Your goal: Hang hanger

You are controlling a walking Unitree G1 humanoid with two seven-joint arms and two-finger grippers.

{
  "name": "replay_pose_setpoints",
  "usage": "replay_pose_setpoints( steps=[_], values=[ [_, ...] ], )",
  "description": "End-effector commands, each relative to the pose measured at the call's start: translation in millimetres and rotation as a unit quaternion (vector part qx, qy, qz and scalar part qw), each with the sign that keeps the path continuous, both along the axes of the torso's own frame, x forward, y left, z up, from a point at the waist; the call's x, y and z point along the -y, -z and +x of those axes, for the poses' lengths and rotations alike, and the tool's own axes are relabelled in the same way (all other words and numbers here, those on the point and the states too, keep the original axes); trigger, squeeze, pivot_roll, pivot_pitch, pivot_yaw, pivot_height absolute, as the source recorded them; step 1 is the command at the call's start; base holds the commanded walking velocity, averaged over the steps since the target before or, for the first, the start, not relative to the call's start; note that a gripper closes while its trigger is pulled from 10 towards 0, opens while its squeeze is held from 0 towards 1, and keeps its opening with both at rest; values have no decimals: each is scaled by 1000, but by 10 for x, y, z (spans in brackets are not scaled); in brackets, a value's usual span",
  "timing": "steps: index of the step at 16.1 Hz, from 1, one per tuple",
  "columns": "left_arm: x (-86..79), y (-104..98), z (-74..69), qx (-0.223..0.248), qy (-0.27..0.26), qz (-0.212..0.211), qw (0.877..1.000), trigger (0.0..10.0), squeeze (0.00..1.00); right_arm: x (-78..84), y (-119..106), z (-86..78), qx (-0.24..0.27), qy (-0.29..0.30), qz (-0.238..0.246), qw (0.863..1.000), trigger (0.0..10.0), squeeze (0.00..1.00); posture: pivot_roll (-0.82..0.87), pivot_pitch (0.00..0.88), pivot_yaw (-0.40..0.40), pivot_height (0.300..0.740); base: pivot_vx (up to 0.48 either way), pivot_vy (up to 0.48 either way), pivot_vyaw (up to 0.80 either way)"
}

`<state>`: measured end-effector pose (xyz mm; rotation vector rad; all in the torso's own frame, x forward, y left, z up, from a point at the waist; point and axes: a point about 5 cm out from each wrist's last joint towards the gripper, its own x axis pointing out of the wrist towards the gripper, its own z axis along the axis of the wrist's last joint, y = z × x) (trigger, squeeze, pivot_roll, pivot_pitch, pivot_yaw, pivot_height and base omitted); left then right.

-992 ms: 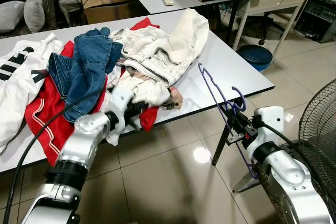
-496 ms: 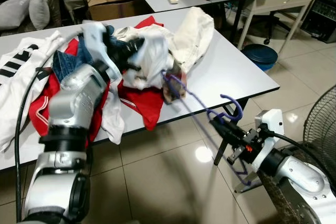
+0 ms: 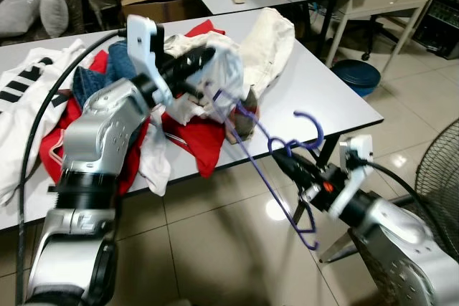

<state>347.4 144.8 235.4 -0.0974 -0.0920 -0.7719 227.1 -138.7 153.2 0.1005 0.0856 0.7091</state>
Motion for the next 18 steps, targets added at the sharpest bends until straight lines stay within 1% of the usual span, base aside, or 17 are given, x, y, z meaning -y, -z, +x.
replay_pose_setpoints(
  steps=[1,3,4,5,6,7,8,9,10,11,12,13,14,15,16,18],
  values=[
    [51,20,-46,4,10,31,999,0,0,25,-6,47,-15,34,24,999,10000,0,-80,0,11,740,0,0,0],
    [82,112,-57,0,-2,64,998,0,0,-51,15,28,-51,57,83,994,10000,0,-80,0,10,740,0,0,0],
    [93,138,-57,-2,-3,70,998,0,0,-65,22,18,-59,63,101,991,10000,0,-80,0,10,740,0,0,0],
    [120,178,-62,-5,-5,82,997,0,0,-79,38,-2,-76,74,127,986,10000,0,-85,0,17,740,0,0,0],
    [178,233,-74,-6,-3,94,996,0,0,-88,87,-38,-112,88,155,978,10000,0,-88,0,21,740,0,0,0],
    [236,279,-82,-8,-4,98,995,0,0,-83,126,-62,-138,105,178,969,10000,0,-95,0,31,740,0,0,0],
    [291,320,-80,-12,-7,97,995,0,0,-74,184,-87,-178,126,211,953,10000,0,-102,0,40,740,0,0,0],
    [320,338,-80,-15,-9,95,995,0,0,-65,219,-98,-198,137,224,944,10000,0,-103,0,41,740,0,0,0],
    [404,393,-107,-19,3,99,995,0,0,-38,287,-117,-229,160,238,930,10000,0,-105,0,46,740,0,0,0],
    [531,548,-197,-25,33,130,991,0,0,-26,316,-150,-245,173,265,917,10000,0,-120,0,59,740,0,0,0],
    [574,606,-233,-29,43,138,989,0,0,-24,295,-154,-253,181,292,904,10000,0,-132,0,67,740,0,0,0],
    [593,632,-249,-31,47,141,988,0,0,-25,282,-154,-257,185,309,897,10000,0,-132,0,67,740,0,0,0],
    [670,693,-305,-37,65,140,987,0,0,-51,233,-150,-266,182,342,883,10000,0,-153,0,70,740,0,0,0],
    [726,713,-339,-39,80,135,987,0,0,-71,181,-124,-270,171,353,880,10000,0,-162,0,65,740,0,0,0],
    [745,714,-344,-39,84,134,987,0,0,-69,162,-108,-270,166,355,880,10000,0,-166,0,62,740,0,0,0],
    [704,655,-343,-35,93,116,988,0,0,-26,81,98,-272,162,353,881,10000,0,-172,0,29,740,0,0,0]
  ],
)
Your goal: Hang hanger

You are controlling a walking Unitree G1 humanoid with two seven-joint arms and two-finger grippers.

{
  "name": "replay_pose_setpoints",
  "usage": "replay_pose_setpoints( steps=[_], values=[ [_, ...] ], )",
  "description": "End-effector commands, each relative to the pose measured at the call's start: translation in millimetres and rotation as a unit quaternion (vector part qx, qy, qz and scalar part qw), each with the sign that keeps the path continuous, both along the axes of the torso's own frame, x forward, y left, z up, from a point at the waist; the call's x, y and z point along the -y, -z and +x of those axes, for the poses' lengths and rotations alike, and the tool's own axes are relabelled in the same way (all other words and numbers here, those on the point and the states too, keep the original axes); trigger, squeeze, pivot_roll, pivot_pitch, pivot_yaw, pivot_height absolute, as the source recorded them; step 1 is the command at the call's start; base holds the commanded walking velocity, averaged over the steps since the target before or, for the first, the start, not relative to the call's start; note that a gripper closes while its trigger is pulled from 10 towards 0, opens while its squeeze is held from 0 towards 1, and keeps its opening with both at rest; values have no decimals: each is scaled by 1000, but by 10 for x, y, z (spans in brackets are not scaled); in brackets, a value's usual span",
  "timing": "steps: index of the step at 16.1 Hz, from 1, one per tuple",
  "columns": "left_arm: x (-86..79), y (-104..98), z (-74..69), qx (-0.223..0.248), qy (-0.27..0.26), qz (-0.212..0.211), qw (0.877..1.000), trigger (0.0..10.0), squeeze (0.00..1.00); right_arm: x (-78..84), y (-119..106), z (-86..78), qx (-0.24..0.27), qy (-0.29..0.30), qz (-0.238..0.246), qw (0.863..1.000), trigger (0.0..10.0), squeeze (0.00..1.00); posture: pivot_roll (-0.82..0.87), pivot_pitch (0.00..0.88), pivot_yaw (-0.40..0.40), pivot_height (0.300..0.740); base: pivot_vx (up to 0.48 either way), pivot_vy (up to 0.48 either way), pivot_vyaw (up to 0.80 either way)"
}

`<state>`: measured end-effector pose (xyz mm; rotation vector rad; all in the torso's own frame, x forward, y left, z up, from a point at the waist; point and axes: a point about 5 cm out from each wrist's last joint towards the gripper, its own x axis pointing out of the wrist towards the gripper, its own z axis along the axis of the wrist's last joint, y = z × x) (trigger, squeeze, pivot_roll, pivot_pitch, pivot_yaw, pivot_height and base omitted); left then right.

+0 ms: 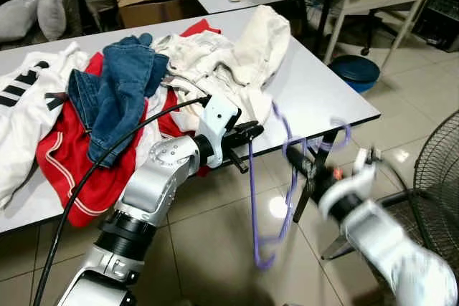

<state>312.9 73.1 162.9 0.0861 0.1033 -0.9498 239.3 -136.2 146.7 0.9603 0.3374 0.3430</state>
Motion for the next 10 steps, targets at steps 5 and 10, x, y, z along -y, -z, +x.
replay_pose_setpoints(
  steps=[5,10],
  values=[
    [-555,-722,231,69,-73,-131,986,0,0,102,-510,630,99,-13,-111,989,10000,0,-159,0,-3,740,0,0,0],
    [-603,-1083,212,81,-56,-238,966,0,0,208,-544,564,128,9,-119,985,10000,0,-155,0,3,740,0,0,0]
  ],
)
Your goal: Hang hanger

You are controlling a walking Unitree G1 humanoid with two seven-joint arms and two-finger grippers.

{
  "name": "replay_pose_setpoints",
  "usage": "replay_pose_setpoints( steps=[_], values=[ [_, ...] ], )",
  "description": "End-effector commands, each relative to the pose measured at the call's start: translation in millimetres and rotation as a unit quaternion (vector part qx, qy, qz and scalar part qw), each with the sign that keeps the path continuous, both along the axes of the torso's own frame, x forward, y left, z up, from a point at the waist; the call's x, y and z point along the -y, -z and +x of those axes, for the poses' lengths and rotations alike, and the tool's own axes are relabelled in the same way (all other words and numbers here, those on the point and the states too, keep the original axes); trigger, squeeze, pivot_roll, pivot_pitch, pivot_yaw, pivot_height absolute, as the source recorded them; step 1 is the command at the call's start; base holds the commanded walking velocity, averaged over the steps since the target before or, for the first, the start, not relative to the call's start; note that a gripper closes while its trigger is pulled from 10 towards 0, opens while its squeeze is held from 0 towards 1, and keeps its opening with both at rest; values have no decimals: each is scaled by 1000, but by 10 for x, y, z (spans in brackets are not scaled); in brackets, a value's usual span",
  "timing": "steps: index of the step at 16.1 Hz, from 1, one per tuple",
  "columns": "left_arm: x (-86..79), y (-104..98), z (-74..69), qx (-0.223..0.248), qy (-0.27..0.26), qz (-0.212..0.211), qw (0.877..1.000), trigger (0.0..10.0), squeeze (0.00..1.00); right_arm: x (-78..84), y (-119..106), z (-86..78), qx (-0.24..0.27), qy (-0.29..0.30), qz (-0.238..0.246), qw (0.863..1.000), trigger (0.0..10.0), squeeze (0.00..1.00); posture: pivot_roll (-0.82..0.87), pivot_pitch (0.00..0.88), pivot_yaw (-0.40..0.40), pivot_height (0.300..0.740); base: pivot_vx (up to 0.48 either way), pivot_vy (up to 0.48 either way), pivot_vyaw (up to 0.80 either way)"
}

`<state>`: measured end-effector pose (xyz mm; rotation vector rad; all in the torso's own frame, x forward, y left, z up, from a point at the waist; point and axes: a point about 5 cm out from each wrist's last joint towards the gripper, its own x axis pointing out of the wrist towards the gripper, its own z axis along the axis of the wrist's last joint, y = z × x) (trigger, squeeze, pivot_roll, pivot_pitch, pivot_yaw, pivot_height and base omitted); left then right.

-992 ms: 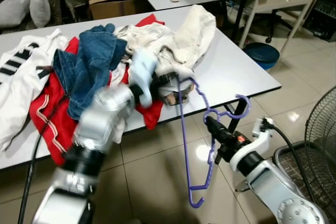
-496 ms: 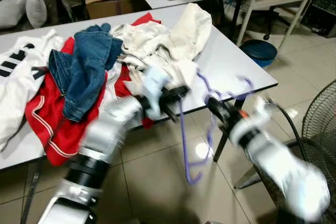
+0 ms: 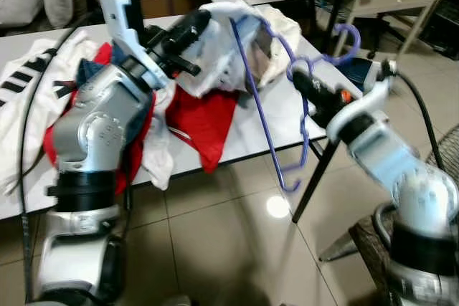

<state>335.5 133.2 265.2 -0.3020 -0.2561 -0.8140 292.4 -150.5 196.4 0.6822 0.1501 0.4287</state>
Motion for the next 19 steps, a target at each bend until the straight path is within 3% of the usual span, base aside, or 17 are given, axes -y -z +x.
replay_pose_setpoints(
  steps=[1,4,8,11,13,14,15,16,18,19],
  values=[
    [99,52,-23,-8,15,15,1000,0,0,66,117,-20,-31,26,-19,999,10000,0,-158,0,6,740,0,0,0],
    [483,335,-86,-53,54,60,995,0,0,-39,484,-183,-130,15,-4,991,10000,0,-166,0,24,740,0,0,0],
    [759,381,-80,-45,80,94,991,0,0,-264,485,-173,-132,4,85,988,10000,0,-170,0,44,740,0,0,0],
    [737,317,-90,-35,84,92,992,0,0,-262,426,-117,-132,31,151,979,10000,0,-170,0,44,740,0,0,0],
    [571,309,-84,-26,82,119,989,0,0,-56,305,3,-100,92,201,970,10000,0,-167,0,41,740,0,0,0],
    [484,341,-89,-28,87,143,986,0,0,104,288,94,-103,141,226,959,10000,0,-165,0,37,740,0,0,0],
    [458,356,-91,-30,88,151,984,0,0,157,284,123,-103,157,232,954,10000,0,-165,0,37,740,0,0,0],
    [414,436,-104,-47,96,171,979,0,0,269,242,216,-98,185,264,942,10000,0,-164,0,34,740,0,0,0],
    [413,495,-114,-56,99,182,977,0,0,291,180,288,-83,186,276,939,10000,0,-164,0,34,740,0,0,0],
    [488,508,-123,-68,107,165,978,0,0,197,120,372,-69,164,285,942,10000,0,-162,0,36,740,0,0,0]
  ],
)
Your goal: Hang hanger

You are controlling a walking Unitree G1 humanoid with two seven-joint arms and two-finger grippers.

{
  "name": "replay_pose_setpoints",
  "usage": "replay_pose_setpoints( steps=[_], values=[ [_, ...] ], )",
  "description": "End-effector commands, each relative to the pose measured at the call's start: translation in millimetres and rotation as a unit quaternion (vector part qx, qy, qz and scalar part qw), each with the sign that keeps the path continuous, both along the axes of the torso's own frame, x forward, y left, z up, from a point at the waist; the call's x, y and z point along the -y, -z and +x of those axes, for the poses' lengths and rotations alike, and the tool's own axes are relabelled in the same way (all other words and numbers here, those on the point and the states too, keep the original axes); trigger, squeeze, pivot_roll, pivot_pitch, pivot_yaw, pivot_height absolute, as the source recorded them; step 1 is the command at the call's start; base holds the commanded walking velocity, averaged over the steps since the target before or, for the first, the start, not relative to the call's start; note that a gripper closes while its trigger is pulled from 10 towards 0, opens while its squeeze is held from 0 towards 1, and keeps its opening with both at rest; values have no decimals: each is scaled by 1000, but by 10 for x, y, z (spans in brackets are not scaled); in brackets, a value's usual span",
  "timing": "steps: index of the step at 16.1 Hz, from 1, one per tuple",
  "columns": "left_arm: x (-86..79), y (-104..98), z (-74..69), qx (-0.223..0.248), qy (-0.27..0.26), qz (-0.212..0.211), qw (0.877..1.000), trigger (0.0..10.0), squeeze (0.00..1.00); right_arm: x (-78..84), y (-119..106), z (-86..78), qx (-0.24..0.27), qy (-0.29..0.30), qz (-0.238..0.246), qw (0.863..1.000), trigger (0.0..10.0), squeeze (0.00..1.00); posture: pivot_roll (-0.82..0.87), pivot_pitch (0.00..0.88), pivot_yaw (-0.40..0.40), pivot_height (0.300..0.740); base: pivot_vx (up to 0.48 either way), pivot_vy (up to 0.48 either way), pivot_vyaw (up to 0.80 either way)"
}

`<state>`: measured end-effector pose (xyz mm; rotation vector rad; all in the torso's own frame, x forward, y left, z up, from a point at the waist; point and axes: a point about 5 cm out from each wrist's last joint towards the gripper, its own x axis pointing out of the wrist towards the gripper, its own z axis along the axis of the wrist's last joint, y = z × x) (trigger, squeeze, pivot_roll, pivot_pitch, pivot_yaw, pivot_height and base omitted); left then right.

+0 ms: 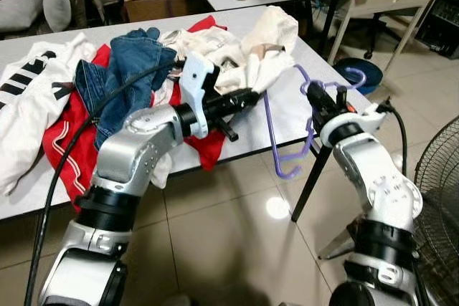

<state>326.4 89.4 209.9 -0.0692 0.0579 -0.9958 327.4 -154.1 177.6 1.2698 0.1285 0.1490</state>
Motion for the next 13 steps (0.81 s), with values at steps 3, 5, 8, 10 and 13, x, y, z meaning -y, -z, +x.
replay_pose_setpoints(
  steps=[3,5,8,10,13],
  values=[
    [255,-46,-96,-25,56,-35,998,0,0,-157,-96,229,37,6,-22,999,10000,0,-157,0,42,740,0,0,0],
    [240,-142,-123,-37,77,-69,994,0,0,-150,-109,326,31,41,-30,998,10000,0,-150,0,37,740,0,0,0],
    [211,-123,-186,-45,103,-57,992,0,0,-121,-112,407,28,74,-11,997,10000,0,-141,0,31,740,0,0,0],
    [189,-43,-218,-55,107,-32,992,0,0,-114,-122,456,31,92,4,995,10000,0,-141,0,31,740,0,0,0],
    [183,-6,-285,-80,113,-28,990,0,0,-118,-147,602,44,135,64,988,10000,0,-117,0,22,740,0,0,0]
  ],
)
